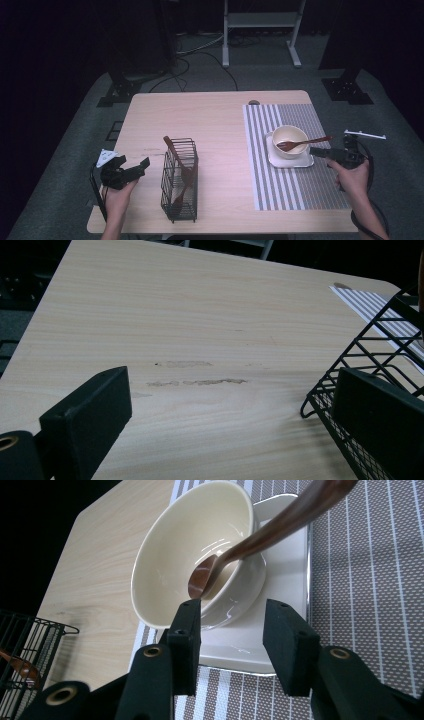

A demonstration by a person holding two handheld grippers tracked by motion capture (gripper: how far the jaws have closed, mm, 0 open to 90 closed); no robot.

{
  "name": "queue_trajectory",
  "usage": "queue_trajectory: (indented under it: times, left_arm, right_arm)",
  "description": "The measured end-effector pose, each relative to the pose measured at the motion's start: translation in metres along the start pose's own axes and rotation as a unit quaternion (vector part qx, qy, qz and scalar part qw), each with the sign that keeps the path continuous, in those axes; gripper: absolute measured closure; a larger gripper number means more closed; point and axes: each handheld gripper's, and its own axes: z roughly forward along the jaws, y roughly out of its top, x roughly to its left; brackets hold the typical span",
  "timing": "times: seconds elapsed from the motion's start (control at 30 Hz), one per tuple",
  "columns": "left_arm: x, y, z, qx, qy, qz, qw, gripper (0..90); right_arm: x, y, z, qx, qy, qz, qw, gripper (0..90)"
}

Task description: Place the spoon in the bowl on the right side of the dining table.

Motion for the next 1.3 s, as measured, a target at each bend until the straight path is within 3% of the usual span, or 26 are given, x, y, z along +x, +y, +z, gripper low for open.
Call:
queue_trajectory:
  times: [0.47, 0.9, 1.3]
  left_arm:
    - [0.000, 0.000, -0.001, 0.001, 0.000, 0.002, 1.0000, 2.0]
    - [0.000, 0.000, -0.001, 0.001, 0.000, 0.000, 1.0000, 2.0]
    - [-0.001, 0.000, -0.001, -0.001, 0.000, 0.001, 1.0000, 2.0]
  right_arm:
    - [0.000, -0.011, -0.002, 0.009, 0.001, -0.011, 0.9999, 51.0]
    - [-0.002, -0.022, -0.001, 0.009, 0.012, -0.002, 0.9999, 46.6]
    - [0.001, -0.034, 0.001, 0.019, 0.012, -0.020, 0.9996, 40.3]
